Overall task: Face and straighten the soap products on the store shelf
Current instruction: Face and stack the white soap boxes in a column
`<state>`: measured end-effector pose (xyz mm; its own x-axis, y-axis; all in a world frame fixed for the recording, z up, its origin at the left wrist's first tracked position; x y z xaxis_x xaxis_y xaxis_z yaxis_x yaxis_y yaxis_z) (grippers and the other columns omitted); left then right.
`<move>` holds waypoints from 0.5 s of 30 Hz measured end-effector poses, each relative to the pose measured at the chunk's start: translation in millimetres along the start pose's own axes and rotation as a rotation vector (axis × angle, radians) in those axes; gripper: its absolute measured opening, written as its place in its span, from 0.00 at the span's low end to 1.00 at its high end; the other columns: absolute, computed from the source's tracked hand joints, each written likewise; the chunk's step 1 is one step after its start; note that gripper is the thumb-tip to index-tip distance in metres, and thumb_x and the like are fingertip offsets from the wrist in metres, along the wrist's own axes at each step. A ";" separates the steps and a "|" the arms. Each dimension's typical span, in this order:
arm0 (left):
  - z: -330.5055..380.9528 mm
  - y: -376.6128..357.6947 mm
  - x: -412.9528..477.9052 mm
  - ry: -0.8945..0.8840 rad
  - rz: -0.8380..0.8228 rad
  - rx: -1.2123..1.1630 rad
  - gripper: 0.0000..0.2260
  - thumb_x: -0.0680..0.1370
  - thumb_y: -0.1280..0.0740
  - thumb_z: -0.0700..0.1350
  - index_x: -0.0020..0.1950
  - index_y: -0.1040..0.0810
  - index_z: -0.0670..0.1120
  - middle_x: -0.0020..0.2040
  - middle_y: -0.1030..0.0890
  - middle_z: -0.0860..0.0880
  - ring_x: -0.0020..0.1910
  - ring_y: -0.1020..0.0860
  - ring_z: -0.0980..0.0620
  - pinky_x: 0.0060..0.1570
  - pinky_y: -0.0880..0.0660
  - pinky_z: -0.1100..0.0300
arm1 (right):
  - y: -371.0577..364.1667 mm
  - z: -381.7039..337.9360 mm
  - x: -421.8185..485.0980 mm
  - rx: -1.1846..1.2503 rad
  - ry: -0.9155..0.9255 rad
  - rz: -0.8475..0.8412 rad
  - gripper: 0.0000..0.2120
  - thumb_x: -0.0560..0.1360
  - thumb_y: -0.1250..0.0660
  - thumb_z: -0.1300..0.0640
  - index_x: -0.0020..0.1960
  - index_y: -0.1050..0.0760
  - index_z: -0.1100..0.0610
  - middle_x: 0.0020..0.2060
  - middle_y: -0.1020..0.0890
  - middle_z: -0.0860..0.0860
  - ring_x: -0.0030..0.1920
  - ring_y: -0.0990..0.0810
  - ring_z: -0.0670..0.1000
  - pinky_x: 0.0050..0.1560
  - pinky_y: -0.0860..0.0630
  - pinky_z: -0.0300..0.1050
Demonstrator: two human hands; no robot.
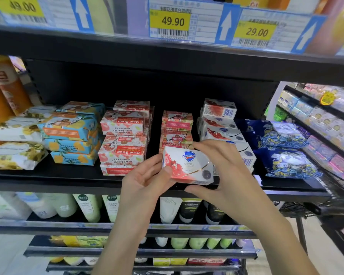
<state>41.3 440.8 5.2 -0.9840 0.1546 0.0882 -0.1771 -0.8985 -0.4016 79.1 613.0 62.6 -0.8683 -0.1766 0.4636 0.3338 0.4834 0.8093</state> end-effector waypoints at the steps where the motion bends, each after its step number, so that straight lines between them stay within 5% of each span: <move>1: -0.2 0.0 0.0 0.000 -0.001 -0.001 0.22 0.71 0.27 0.46 0.64 0.20 0.45 0.55 0.13 0.46 0.56 0.15 0.48 0.51 0.18 0.61 | -1.4 -1.8 4.0 -0.043 0.016 -0.010 0.40 0.69 0.23 0.41 0.76 0.33 0.47 0.68 0.32 0.39 0.71 0.36 0.42 0.72 0.39 0.40; 4: 1.6 1.3 0.0 -0.004 0.002 0.002 0.24 0.71 0.26 0.48 0.66 0.21 0.45 0.57 0.14 0.47 0.57 0.15 0.49 0.53 0.18 0.59 | -0.6 -7.1 16.3 -0.119 0.069 -0.031 0.36 0.70 0.22 0.42 0.74 0.28 0.53 0.65 0.27 0.45 0.65 0.30 0.49 0.66 0.30 0.49; 8: 7.7 5.6 -0.6 -0.025 0.003 0.048 0.22 0.74 0.27 0.48 0.68 0.22 0.48 0.58 0.14 0.49 0.59 0.16 0.51 0.57 0.19 0.58 | 5.2 -11.8 31.8 -0.087 0.077 -0.111 0.35 0.70 0.23 0.43 0.73 0.26 0.53 0.62 0.25 0.46 0.63 0.28 0.49 0.64 0.28 0.47; 15: 7.7 23.9 -6.1 -0.276 0.044 0.670 0.15 0.76 0.25 0.49 0.61 0.19 0.59 0.56 0.18 0.66 0.59 0.21 0.66 0.60 0.28 0.73 | 16.4 0.7 93.6 -0.146 -0.057 -0.159 0.35 0.72 0.22 0.47 0.75 0.29 0.53 0.66 0.26 0.50 0.66 0.27 0.52 0.61 0.32 0.41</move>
<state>43.2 415.2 2.1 -0.9341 0.0823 0.3473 -0.0015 -0.9740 0.2267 3.1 604.9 119.0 -0.9324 -0.1898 0.3076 0.2365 0.3235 0.9162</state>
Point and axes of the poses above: each hand's wrist, its own x-axis towards the middle knuckle, its own y-axis out of the back of the hand, z = x × y, the point moved 6 cm from there along x, towards the middle knuckle
